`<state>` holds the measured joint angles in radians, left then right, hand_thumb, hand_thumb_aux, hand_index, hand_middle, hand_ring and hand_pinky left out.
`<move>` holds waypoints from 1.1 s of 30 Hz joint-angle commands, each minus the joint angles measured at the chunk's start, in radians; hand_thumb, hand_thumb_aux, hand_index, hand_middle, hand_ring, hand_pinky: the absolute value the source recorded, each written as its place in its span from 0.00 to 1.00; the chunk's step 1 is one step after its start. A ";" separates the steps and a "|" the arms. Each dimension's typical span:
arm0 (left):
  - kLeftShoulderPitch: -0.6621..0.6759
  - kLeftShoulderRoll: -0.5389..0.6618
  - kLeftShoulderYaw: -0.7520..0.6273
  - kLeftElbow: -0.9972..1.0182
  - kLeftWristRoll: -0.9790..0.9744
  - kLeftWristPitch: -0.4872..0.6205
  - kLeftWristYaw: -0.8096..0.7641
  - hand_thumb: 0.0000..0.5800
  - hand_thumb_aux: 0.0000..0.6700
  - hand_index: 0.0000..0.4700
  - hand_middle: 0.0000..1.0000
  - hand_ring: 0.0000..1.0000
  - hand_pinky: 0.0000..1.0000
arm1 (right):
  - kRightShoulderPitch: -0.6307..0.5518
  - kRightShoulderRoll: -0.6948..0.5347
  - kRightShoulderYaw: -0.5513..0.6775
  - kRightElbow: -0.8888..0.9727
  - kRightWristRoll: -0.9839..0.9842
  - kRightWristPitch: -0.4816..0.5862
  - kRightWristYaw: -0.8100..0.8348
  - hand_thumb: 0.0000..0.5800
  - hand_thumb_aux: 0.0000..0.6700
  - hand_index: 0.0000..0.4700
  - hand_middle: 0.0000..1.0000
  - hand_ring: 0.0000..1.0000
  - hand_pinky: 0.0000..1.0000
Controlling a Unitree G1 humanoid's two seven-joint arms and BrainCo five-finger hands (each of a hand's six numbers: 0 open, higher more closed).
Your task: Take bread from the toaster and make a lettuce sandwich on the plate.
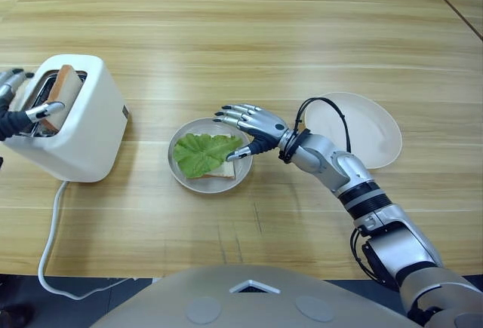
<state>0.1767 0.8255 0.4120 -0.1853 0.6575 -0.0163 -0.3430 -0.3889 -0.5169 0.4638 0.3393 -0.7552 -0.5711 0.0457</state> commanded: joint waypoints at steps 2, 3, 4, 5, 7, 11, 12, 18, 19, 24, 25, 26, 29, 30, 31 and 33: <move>0.003 0.029 -0.052 0.049 0.003 0.009 -0.015 0.00 0.00 0.00 0.00 0.00 0.00 | -0.002 0.001 -0.005 0.013 -0.007 0.008 -0.008 0.00 0.00 0.00 0.00 0.00 0.00; 0.004 0.028 -0.057 0.051 0.001 0.009 -0.013 0.00 0.00 0.00 0.00 0.00 0.00 | -0.001 0.002 -0.004 0.014 -0.008 0.008 -0.009 0.00 0.00 0.00 0.00 0.00 0.00; 0.004 0.028 -0.062 0.052 -0.001 0.009 -0.010 0.00 0.00 0.00 0.00 0.00 0.00 | 0.001 0.002 -0.003 0.014 -0.009 0.009 -0.010 0.00 0.00 0.00 0.00 0.00 0.00; 0.002 0.028 -0.068 0.052 -0.004 0.008 -0.007 0.00 0.00 0.00 0.00 0.00 0.00 | 0.002 0.002 -0.003 0.014 -0.009 0.009 -0.011 0.00 0.00 0.00 0.00 0.00 0.00; -0.001 0.029 -0.074 0.049 -0.010 0.006 -0.001 0.00 0.00 0.00 0.00 0.00 0.00 | 0.000 0.004 -0.003 0.018 -0.011 0.011 -0.015 0.00 0.00 0.00 0.00 0.00 0.00; -0.025 0.023 -0.067 0.041 -0.039 0.005 0.021 1.00 1.00 1.00 0.00 0.00 0.00 | -0.005 0.008 0.001 0.033 -0.018 0.012 -0.025 0.00 0.00 0.00 0.00 0.00 0.00; -0.027 0.024 -0.066 0.041 -0.047 0.004 0.023 1.00 1.00 1.00 0.00 0.00 0.00 | -0.005 0.009 0.001 0.036 -0.020 0.012 -0.028 0.00 0.00 0.00 0.00 0.00 0.00; -0.032 0.023 -0.067 0.016 -0.098 -0.012 0.022 1.00 1.00 1.00 0.00 0.00 0.00 | -0.008 0.009 0.002 0.050 -0.027 0.015 -0.037 0.00 0.00 0.00 0.00 0.00 0.00; -0.036 0.023 -0.063 0.012 -0.106 -0.012 0.025 1.00 1.00 1.00 0.00 0.00 0.00 | -0.010 0.011 0.003 0.054 -0.028 0.016 -0.040 0.00 0.00 0.00 0.00 0.00 0.00; -0.067 0.023 -0.033 -0.001 -0.134 -0.023 0.069 1.00 1.00 1.00 0.00 0.00 0.00 | -0.015 0.014 0.004 0.068 -0.038 0.018 -0.054 0.00 0.00 0.00 0.00 0.00 0.00; -0.077 0.018 -0.023 -0.006 -0.141 -0.025 0.085 1.00 1.00 1.00 0.00 0.00 0.00 | -0.015 0.015 0.004 0.070 -0.039 0.018 -0.057 0.00 0.00 0.00 0.00 0.00 0.00; -0.088 0.013 -0.014 -0.012 -0.149 -0.024 0.098 1.00 1.00 1.00 0.00 0.00 0.00 | -0.017 0.016 0.004 0.073 -0.041 0.017 -0.061 0.00 0.00 0.00 0.00 0.00 0.00; -0.119 0.002 0.016 -0.032 -0.170 -0.026 0.137 1.00 1.00 1.00 0.00 0.00 0.00 | -0.021 0.017 0.000 0.079 -0.045 0.017 -0.075 0.00 0.00 0.00 0.00 0.00 0.00; -0.127 -0.002 0.026 -0.040 -0.177 -0.028 0.149 1.00 1.00 1.00 0.00 0.00 0.00 | -0.023 0.017 -0.002 0.080 -0.047 0.018 -0.083 0.00 0.00 0.00 0.00 0.00 0.00; -0.136 -0.007 0.036 -0.048 -0.186 -0.030 0.160 1.00 1.00 1.00 0.00 0.00 0.00 | -0.025 0.017 -0.006 0.077 -0.048 0.019 -0.089 0.00 0.00 0.00 0.00 0.00 0.00; -0.154 -0.017 0.055 -0.065 -0.205 -0.032 0.177 1.00 1.00 1.00 0.00 0.00 0.00 | -0.028 0.014 -0.014 0.071 -0.050 0.022 -0.104 0.00 0.00 0.00 0.00 0.00 0.00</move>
<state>0.0488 0.8239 0.4396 -0.2248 0.4791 -0.0487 -0.1865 -0.3971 -0.4982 0.4633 0.4118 -0.7989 -0.5556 -0.0436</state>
